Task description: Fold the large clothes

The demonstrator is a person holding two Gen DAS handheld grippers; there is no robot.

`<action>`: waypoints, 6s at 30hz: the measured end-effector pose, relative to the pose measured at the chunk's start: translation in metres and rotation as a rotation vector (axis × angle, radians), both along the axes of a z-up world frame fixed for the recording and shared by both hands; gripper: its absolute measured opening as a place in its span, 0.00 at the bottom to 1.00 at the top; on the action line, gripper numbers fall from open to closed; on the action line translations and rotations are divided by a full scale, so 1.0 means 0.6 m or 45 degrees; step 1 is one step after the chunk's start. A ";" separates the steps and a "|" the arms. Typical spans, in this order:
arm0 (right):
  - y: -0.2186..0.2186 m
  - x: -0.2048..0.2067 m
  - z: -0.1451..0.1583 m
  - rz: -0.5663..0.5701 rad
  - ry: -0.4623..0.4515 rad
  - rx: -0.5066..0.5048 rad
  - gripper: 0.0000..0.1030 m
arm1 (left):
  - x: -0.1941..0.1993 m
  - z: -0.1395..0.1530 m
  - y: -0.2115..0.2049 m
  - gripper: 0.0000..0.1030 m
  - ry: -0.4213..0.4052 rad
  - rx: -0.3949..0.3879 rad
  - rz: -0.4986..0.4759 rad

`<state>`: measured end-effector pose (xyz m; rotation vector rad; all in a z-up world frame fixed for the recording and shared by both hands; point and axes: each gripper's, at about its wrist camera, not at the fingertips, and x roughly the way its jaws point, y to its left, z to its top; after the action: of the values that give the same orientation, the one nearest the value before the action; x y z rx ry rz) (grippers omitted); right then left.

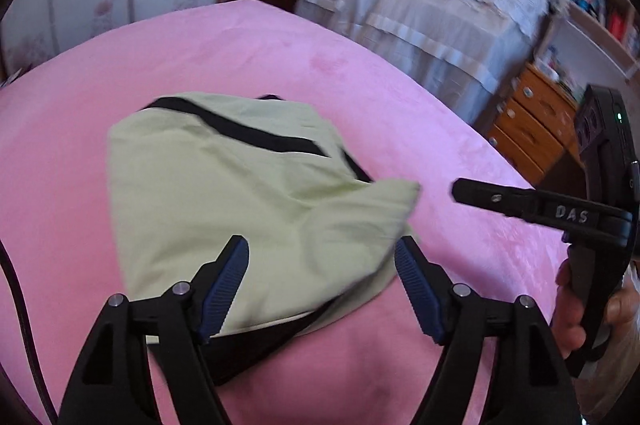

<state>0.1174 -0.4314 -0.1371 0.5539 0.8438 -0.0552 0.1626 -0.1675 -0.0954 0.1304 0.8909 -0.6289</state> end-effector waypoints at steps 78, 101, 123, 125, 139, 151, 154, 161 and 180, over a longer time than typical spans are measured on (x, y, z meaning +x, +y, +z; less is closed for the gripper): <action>-0.005 0.335 -0.079 0.014 0.234 -0.460 0.01 | 0.304 -0.133 0.062 0.74 0.205 0.148 0.293; 0.111 0.253 -0.020 0.278 0.082 -0.217 0.10 | 0.224 -0.042 0.032 0.73 0.088 -0.171 0.352; 0.006 0.171 -0.046 0.178 0.226 -0.173 0.29 | 0.172 -0.078 0.033 0.71 0.145 0.120 0.320; 0.005 0.159 -0.019 0.176 0.206 -0.183 0.39 | 0.167 -0.047 0.044 0.73 0.147 0.096 0.330; 0.038 0.087 0.172 0.267 0.005 -0.354 0.61 | 0.126 0.138 0.064 0.85 0.029 0.079 0.391; -0.028 0.139 0.059 0.275 0.168 -0.038 0.75 | 0.166 0.038 0.096 0.88 0.195 -0.106 0.364; -0.044 0.160 0.003 0.280 0.218 0.088 0.75 | 0.191 -0.025 0.108 0.88 0.273 -0.116 0.394; -0.049 0.214 -0.117 0.296 0.357 0.235 0.75 | 0.230 -0.166 0.122 0.88 0.516 -0.156 0.400; 0.021 0.311 -0.223 0.457 0.299 0.375 0.48 | 0.285 -0.261 0.077 0.87 0.700 -0.246 0.386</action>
<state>0.3041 -0.4190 -0.2710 0.6720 1.1800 0.3429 0.3334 -0.1211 -0.2521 -0.3637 1.3405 -0.4667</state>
